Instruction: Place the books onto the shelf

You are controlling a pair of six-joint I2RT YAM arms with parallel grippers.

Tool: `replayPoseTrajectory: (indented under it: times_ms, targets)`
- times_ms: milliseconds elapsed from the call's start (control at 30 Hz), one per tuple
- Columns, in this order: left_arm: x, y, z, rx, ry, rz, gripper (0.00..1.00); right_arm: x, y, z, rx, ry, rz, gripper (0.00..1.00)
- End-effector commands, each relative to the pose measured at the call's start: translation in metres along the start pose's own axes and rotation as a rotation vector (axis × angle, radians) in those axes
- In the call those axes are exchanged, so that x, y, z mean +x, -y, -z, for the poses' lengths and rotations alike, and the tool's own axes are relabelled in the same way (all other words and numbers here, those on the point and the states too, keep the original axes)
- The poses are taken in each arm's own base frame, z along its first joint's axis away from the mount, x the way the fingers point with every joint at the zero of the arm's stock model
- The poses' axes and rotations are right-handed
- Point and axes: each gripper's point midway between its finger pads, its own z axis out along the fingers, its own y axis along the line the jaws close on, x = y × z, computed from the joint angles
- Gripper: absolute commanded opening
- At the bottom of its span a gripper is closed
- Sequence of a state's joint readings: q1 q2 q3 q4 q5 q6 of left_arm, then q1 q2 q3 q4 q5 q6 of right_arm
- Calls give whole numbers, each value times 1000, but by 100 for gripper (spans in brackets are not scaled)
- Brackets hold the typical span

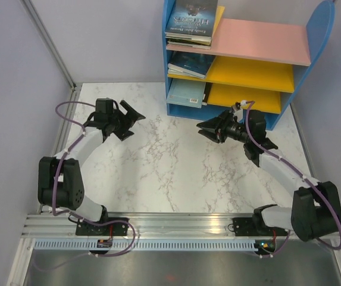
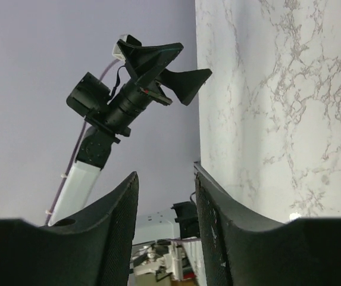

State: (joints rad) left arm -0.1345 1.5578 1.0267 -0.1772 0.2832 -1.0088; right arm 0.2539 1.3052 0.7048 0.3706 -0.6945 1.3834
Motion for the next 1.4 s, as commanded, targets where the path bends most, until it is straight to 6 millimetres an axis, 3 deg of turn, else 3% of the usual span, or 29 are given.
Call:
replayPoseTrajectory:
  times_ms: [0, 233, 367, 467, 533, 633, 667, 700, 833, 867, 900, 933, 967, 1000, 1033, 1100, 1167, 1200, 1267, 1367]
  targets:
    - [4, -10, 34, -64, -37, -250, 100, 7, -21, 17, 44, -2, 205, 48]
    - [1, 4, 73, -33, 2, -400, 100, 23, -27, 53, 129, 4, 407, 52]
    - [-22, 31, 127, 17, 218, -476, 100, 33, -30, 75, 178, 0, 508, 54]
    - [-38, 26, 156, -22, 366, -505, 100, 26, -35, 101, 256, 100, 620, 59]
    - [-42, 14, 164, -63, 426, -492, 100, 18, -39, 116, 311, 169, 685, 61]
    - [-51, 12, 184, -71, 526, -528, 100, 6, -49, 135, 334, 308, 721, 81]
    - [-52, 13, 189, -71, 539, -586, 100, 8, -55, 143, 314, 346, 727, 98]
    - [-53, 14, 193, -67, 556, -604, 100, 6, -53, 144, 304, 372, 723, 98]
    - [-49, 3, 187, -82, 539, -702, 99, 13, -61, 150, 220, 408, 789, 98]
    - [-48, 6, 184, -63, 533, -804, 96, 13, -60, 153, 222, 417, 806, 98]
    - [-48, 4, 180, -65, 534, -838, 96, 12, -53, 153, 240, 412, 823, 98]
    - [-44, -12, 168, -87, 512, -860, 95, 11, -49, 153, 258, 405, 854, 98]
    - [-51, -4, 167, -55, 576, -897, 95, 6, -41, 155, 295, 415, 874, 98]
    - [-50, -8, 161, -43, 589, -926, 95, 4, -28, 156, 343, 407, 870, 98]
    - [-42, -31, 144, -55, 571, -955, 95, 2, -23, 157, 372, 405, 878, 98]
    - [-40, -47, 133, -28, 664, -1000, 92, -4, -7, 161, 447, 412, 878, 98]
    - [-44, -62, 132, -37, 759, -959, 92, -3, 3, 158, 454, 388, 901, 98]
    - [-48, -56, 135, 7, 835, -957, 91, -2, 6, 157, 452, 373, 908, 98]
    - [-47, -92, 117, -102, 803, -934, 90, -1, 20, 152, 471, 339, 910, 98]
    - [-53, -101, 111, -111, 859, -884, 90, -1, 33, 149, 499, 305, 906, 98]
